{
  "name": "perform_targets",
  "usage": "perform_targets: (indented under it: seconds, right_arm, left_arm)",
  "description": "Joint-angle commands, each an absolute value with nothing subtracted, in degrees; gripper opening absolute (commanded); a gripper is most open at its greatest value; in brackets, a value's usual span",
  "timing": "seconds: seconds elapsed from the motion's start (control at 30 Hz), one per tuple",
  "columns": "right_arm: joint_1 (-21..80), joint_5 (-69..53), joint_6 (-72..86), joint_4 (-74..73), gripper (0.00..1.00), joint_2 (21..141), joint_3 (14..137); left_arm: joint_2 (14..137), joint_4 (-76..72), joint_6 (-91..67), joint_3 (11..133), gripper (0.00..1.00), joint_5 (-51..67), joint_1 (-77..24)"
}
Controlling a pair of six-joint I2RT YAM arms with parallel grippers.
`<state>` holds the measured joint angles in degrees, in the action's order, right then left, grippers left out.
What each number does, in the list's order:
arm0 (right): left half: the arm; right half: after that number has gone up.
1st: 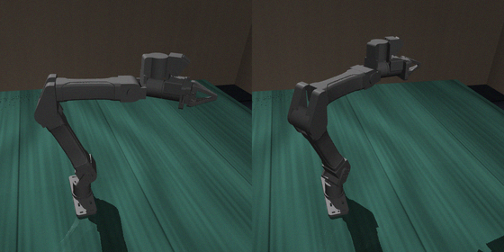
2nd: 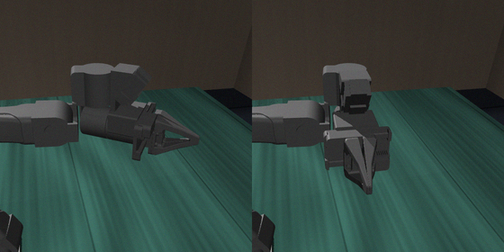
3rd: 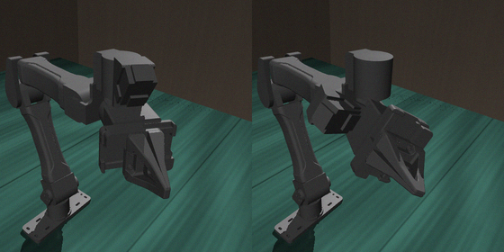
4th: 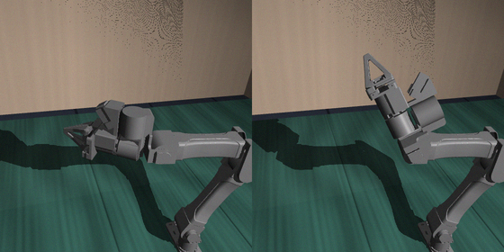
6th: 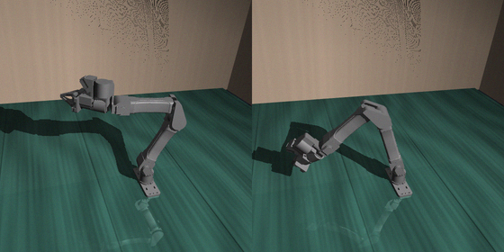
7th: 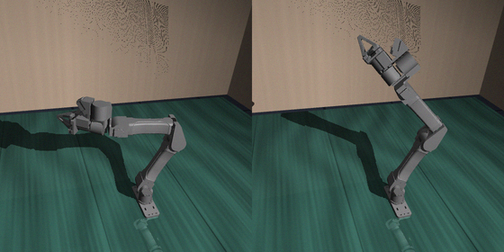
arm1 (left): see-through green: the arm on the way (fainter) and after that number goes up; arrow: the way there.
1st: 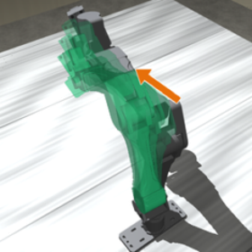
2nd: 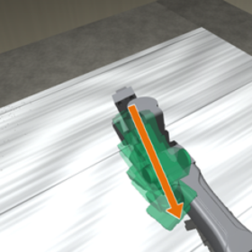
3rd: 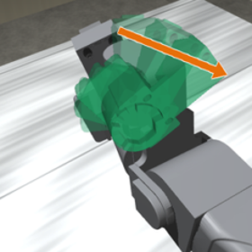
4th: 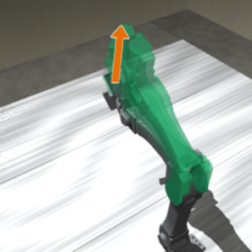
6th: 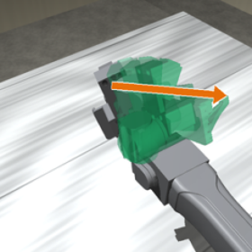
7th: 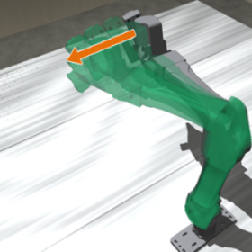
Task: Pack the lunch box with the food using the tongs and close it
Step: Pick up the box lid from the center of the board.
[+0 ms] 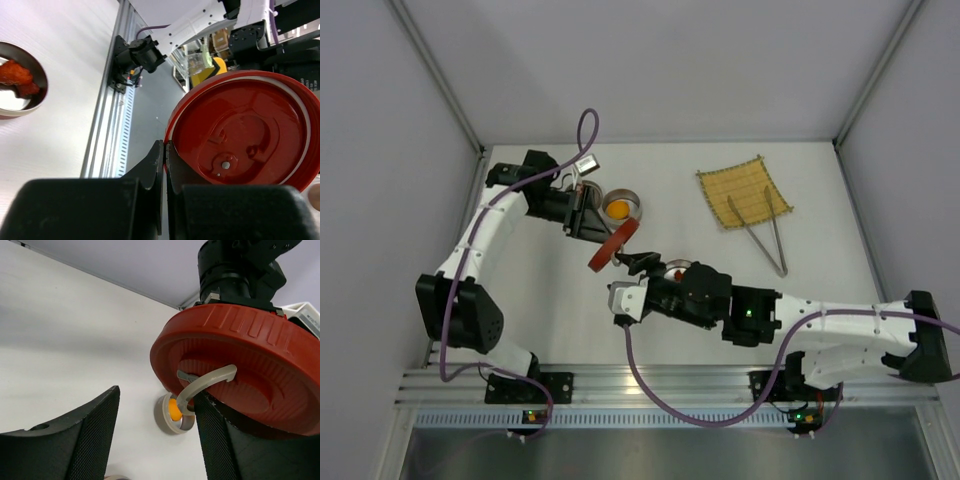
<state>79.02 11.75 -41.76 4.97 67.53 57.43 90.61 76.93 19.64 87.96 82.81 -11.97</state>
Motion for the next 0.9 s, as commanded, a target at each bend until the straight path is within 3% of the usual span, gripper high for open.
perform_targets:
  seconds: [0.0, 0.2, 0.53, 0.7, 0.87]
  right_arm:
    - [79.89, 18.53, -41.57, 12.04, 0.6, 69.34, 60.73]
    - [79.8, 20.21, -40.78, 13.18, 0.51, 70.05, 62.4]
    - [79.63, 18.54, -41.4, 10.37, 0.08, 68.03, 64.25]
    - [78.66, 19.42, -41.4, 9.41, 0.0, 66.45, 64.16]
    - [78.22, 18.73, -41.22, 7.83, 0.0, 64.87, 63.98]
  left_arm:
    - [87.1, 85.69, 19.42, 87.8, 0.0, 95.89, -11.95]
    - [86.05, 85.78, 19.6, 86.66, 0.0, 95.98, -12.04]
    - [84.9, 85.87, 20.65, 84.55, 0.0, 95.89, -12.04]
    - [83.76, 85.69, 21.09, 83.06, 0.0, 95.98, -11.95]
    - [83.32, 86.04, 22.76, 81.65, 0.0, 95.98, -11.95]
